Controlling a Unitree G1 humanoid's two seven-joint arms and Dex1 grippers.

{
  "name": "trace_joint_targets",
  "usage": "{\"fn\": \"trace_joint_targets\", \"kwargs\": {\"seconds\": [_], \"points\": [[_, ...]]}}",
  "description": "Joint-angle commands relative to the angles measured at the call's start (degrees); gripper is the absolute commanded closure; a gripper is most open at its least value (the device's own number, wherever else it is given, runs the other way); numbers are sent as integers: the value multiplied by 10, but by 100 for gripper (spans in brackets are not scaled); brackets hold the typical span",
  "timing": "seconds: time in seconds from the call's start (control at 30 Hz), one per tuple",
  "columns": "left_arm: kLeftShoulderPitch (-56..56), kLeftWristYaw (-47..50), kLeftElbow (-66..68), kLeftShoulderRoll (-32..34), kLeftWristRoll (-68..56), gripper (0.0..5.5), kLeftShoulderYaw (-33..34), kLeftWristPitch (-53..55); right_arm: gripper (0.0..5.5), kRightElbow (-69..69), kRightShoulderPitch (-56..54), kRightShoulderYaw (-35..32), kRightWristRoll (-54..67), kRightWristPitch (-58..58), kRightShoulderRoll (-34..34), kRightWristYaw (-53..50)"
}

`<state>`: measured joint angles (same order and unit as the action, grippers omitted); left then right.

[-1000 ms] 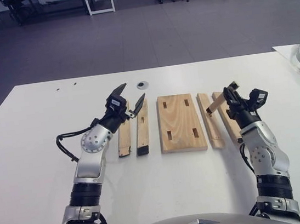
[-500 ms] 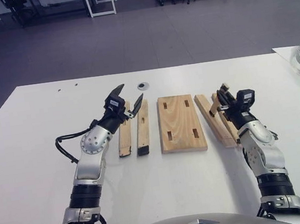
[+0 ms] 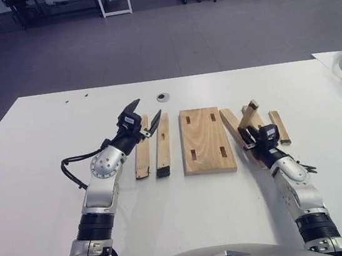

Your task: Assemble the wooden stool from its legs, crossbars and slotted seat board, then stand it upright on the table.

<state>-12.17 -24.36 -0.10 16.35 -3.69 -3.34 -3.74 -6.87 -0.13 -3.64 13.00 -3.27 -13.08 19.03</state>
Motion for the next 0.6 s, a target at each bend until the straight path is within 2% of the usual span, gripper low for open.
{"fn": "trace_joint_targets", "kwargs": {"seconds": [0.03,0.2,0.4,0.53,0.6], "points": [[-6,4,4,6,12,178,0,1,350,63,4,15,-28,-120,-28,-21],[-2,10,4,2,15,178,0,-3,261,126,3,32,-39,-252,-64,-15],[2,15,-1,-5,21,178,-4,-2,261,137,7,48,-50,-337,-83,-7],[4,19,-2,-8,27,178,-8,-3,330,140,10,54,-43,-391,-102,9],[5,23,-3,-9,30,178,-11,-3,343,125,10,58,-46,-398,-111,18]]}}
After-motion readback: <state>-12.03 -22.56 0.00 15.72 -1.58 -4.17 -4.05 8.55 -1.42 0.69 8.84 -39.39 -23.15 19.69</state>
